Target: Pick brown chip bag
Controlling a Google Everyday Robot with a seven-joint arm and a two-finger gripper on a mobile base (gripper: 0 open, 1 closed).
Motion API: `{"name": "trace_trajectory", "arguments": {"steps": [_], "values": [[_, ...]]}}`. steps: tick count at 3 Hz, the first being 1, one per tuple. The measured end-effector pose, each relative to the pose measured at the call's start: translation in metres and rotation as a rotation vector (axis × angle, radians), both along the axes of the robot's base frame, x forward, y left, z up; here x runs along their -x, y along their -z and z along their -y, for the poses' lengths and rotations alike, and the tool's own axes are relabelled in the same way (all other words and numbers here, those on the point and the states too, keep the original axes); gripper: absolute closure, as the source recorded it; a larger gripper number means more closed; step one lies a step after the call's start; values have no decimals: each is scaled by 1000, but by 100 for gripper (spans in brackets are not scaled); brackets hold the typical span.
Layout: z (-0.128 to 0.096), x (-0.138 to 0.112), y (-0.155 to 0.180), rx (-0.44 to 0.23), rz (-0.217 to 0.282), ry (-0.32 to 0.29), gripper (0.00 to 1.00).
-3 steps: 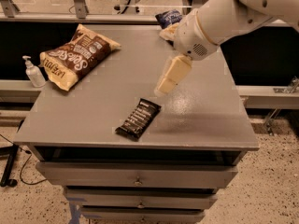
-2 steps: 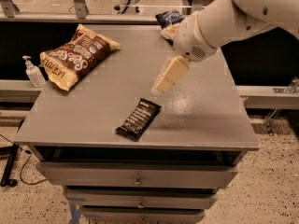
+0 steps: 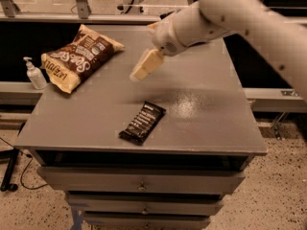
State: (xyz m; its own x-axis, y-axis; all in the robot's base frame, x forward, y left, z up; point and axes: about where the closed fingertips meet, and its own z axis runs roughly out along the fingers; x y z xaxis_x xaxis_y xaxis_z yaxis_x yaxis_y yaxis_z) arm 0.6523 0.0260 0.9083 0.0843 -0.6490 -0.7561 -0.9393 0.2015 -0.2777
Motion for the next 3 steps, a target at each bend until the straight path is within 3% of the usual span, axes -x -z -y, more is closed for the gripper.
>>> {"name": "trace_trajectory", "arguments": {"steps": [2,3], "values": [[-110,-77,23,-120,-46,-135,0],[-137,-107,26,-156,-19,-150,0]]}}
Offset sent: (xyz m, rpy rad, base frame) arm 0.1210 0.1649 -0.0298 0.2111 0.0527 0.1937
